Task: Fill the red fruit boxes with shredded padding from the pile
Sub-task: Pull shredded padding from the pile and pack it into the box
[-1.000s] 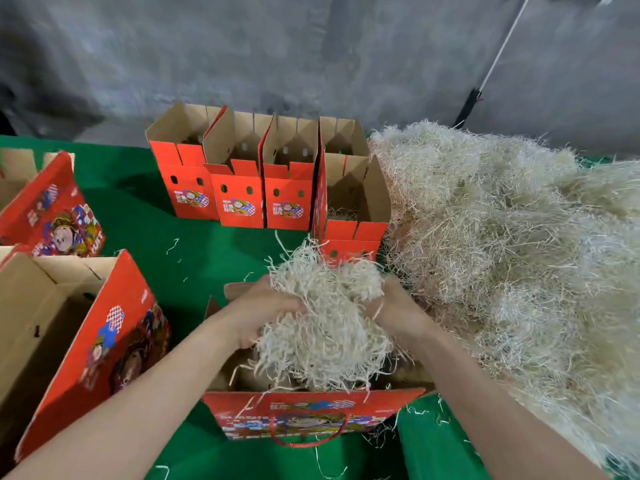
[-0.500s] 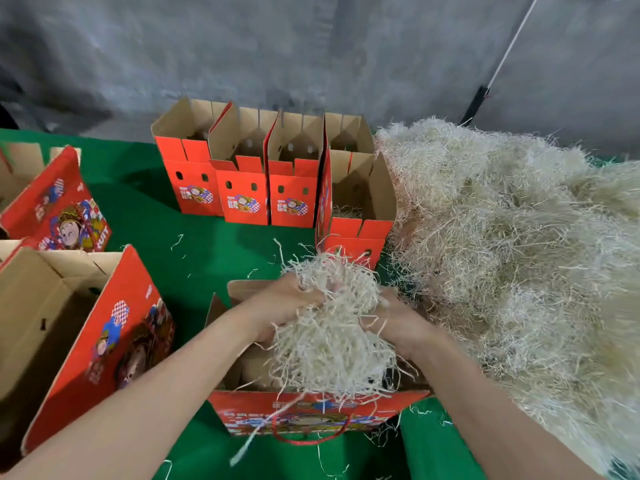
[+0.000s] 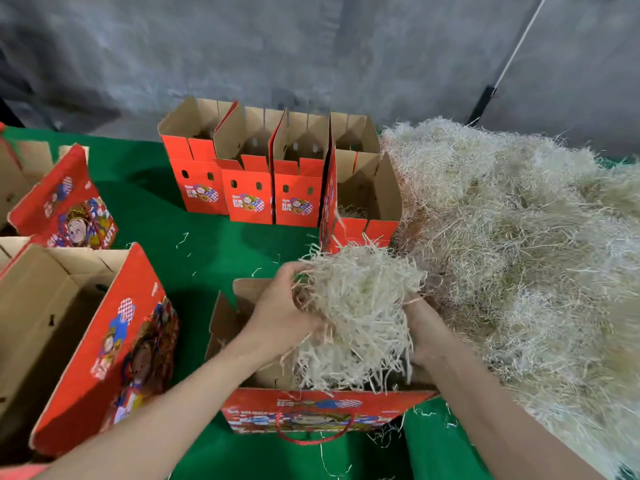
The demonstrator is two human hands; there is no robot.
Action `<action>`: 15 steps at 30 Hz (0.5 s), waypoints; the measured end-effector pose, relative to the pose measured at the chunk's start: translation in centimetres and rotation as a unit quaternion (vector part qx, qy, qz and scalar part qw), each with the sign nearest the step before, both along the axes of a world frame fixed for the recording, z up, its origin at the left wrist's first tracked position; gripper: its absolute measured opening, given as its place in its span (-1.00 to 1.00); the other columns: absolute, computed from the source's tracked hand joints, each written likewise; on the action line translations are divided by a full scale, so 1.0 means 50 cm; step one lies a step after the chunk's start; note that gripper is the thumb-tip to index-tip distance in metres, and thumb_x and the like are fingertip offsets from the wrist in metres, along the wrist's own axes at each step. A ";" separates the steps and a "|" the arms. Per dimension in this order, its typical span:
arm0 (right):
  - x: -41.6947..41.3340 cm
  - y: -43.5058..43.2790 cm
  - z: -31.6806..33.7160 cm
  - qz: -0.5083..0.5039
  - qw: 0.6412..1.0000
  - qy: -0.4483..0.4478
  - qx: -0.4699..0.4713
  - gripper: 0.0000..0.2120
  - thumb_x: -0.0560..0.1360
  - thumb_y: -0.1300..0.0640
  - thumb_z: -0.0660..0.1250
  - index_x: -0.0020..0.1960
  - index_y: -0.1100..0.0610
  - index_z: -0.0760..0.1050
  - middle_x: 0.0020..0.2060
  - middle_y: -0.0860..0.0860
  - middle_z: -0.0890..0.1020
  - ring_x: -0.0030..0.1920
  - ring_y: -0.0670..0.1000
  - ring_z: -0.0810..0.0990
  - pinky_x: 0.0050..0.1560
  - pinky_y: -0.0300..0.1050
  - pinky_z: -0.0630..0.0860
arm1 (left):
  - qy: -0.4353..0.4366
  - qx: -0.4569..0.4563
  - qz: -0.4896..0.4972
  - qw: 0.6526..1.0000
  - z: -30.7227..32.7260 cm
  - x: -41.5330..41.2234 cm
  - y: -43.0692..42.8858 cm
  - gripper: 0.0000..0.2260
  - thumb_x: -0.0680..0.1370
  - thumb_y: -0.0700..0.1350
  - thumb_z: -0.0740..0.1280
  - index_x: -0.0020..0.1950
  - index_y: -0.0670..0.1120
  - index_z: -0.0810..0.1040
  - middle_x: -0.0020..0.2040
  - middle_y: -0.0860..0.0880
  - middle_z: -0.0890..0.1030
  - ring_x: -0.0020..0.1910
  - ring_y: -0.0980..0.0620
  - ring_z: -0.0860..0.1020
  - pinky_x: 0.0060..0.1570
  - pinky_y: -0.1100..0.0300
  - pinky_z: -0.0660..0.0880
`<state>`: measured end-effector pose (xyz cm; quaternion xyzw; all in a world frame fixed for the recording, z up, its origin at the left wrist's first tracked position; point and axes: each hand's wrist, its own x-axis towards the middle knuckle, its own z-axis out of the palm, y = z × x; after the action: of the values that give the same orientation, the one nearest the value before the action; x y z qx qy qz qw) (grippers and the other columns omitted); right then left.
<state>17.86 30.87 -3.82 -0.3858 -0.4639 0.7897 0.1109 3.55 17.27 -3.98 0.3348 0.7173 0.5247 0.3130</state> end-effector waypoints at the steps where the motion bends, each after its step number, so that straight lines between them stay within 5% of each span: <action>1: 0.005 0.004 0.007 -0.004 1.000 -0.009 0.014 -0.81 0.38 0.25 0.27 -0.07 0.20 0.61 -0.21 0.10 0.68 -0.13 0.10 0.66 -0.02 0.05 0.57 | 0.045 -0.001 0.031 0.998 -0.003 -0.013 0.000 -0.51 0.35 -0.34 0.42 0.15 0.08 0.42 -0.02 0.20 0.53 -0.11 0.30 0.49 -0.22 0.43 0.39; 3: 0.024 0.025 0.010 -0.021 0.995 -0.058 0.078 -0.88 0.47 0.31 0.19 -0.08 0.22 0.50 -0.26 0.06 0.66 -0.18 0.04 0.62 0.05 0.06 0.51 | 0.107 0.002 0.070 0.992 0.000 -0.047 -0.007 -0.67 0.38 -0.37 0.35 0.01 0.02 0.50 -0.15 0.20 0.51 -0.26 0.34 0.48 -0.35 0.50 0.36; 6: 0.047 0.051 -0.001 -0.041 0.990 -0.103 0.089 -0.78 0.49 0.29 0.22 0.14 0.27 0.38 0.03 0.04 0.52 -0.02 0.04 0.51 0.14 0.17 0.39 | 0.132 0.028 0.085 0.987 0.005 -0.071 -0.016 -0.66 0.40 -0.38 0.32 -0.16 0.09 0.47 -0.17 0.24 0.49 -0.26 0.45 0.45 -0.28 0.66 0.29; 9: 0.061 0.058 -0.007 0.003 0.996 -0.063 0.063 -0.42 0.43 0.30 0.31 0.37 0.20 0.15 0.14 0.13 0.44 -0.04 0.06 0.56 -0.12 0.07 0.54 | 0.043 0.012 0.091 0.995 -0.002 -0.072 -0.013 -0.59 0.47 -0.32 0.27 0.28 -0.02 0.44 0.17 0.18 0.36 0.05 0.25 0.39 0.08 0.48 0.23; 10: 0.068 0.066 -0.001 0.021 0.997 -0.034 0.060 -0.29 0.37 0.28 0.39 0.41 0.15 0.12 0.17 0.11 0.45 0.01 0.07 0.56 -0.04 0.11 0.53 | 0.000 0.001 0.090 0.996 -0.004 -0.076 -0.016 -0.51 0.48 -0.30 0.26 0.40 -0.05 0.33 0.19 0.16 0.29 0.14 0.20 0.31 0.14 0.34 0.20; 12: 0.087 0.094 0.015 0.078 0.992 0.042 0.086 -0.12 0.16 0.17 0.57 0.39 -0.04 0.26 0.17 0.06 0.53 0.17 0.11 0.53 0.18 0.22 0.39 | -0.026 -0.003 0.070 0.997 -0.004 -0.086 -0.022 -0.56 0.48 -0.28 0.28 0.32 0.02 0.38 0.17 0.11 0.32 0.14 0.13 0.31 0.10 0.21 0.21; 15: 0.091 0.101 0.047 0.175 0.971 0.147 0.063 -0.39 0.16 -0.06 0.58 0.17 0.00 0.49 0.03 0.05 0.60 0.05 0.06 0.61 -0.05 0.00 0.55 | -0.012 -0.013 0.033 0.999 0.001 -0.084 -0.023 -0.72 0.46 -0.23 0.34 0.13 0.01 0.48 0.10 0.01 0.48 0.08 0.01 0.43 0.03 0.15 0.32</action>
<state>22.40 35.94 -1.45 -0.1705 -0.5517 0.8141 0.0618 -0.63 16.11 -3.94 0.3003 0.7311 0.5295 0.3081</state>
